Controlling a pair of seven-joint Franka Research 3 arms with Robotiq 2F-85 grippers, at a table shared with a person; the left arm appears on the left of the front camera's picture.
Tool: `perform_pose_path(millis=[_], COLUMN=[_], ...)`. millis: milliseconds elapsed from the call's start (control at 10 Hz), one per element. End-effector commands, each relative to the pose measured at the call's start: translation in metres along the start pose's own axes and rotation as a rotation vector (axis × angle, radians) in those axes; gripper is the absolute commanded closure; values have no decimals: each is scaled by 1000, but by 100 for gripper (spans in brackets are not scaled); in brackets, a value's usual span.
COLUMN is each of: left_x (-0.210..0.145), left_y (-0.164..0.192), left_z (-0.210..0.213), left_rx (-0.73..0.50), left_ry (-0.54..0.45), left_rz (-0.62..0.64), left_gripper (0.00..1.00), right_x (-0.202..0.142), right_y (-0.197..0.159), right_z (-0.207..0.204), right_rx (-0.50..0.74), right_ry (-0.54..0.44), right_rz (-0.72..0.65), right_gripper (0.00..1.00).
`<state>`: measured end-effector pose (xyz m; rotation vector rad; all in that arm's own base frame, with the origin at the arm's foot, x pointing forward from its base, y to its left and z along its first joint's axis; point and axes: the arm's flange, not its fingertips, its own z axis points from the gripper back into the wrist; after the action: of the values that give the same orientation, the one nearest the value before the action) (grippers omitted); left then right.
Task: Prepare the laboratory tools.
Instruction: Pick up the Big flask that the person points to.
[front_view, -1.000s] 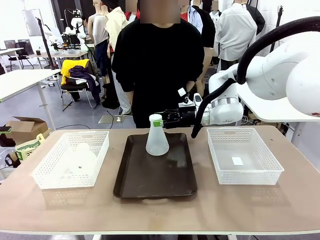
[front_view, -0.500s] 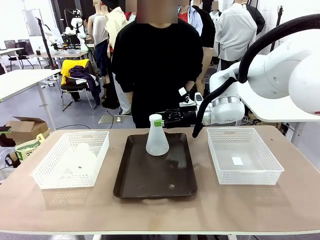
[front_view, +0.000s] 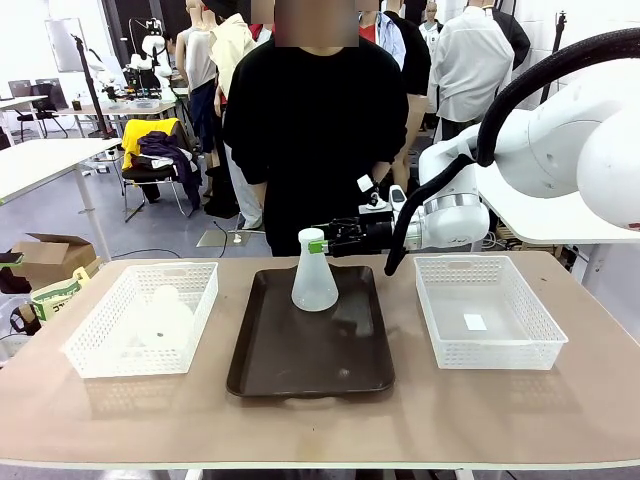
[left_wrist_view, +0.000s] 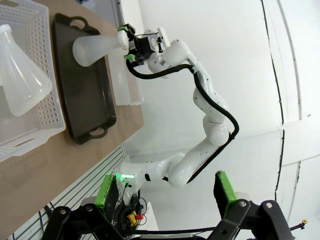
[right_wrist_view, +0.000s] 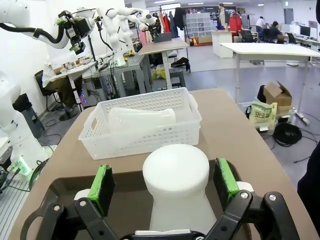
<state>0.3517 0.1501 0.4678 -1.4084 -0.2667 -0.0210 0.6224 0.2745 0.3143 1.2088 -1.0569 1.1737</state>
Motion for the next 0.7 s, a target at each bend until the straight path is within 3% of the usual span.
perform_pose_path(millis=[0, 100, 300, 600], left_x=[-2, -2, -2, -2], left_y=[-1, -1, -1, -1], left_z=[3, 3, 3, 3], left_rx=[-3, -3, -3, -3], left_ry=[6, 6, 6, 6], left_rz=[-6, -6, -6, -6], left_gripper=[0, 0, 0, 0], right_x=[0, 6, 15, 42], right_y=[0, -1, 4, 27], right_z=[0, -1, 4, 39], right_rx=[0, 0, -27, -69], right_ry=[0, 110, 190, 212], right_rz=[0, -3, 0, 37], right_gripper=[0, 0, 0, 0])
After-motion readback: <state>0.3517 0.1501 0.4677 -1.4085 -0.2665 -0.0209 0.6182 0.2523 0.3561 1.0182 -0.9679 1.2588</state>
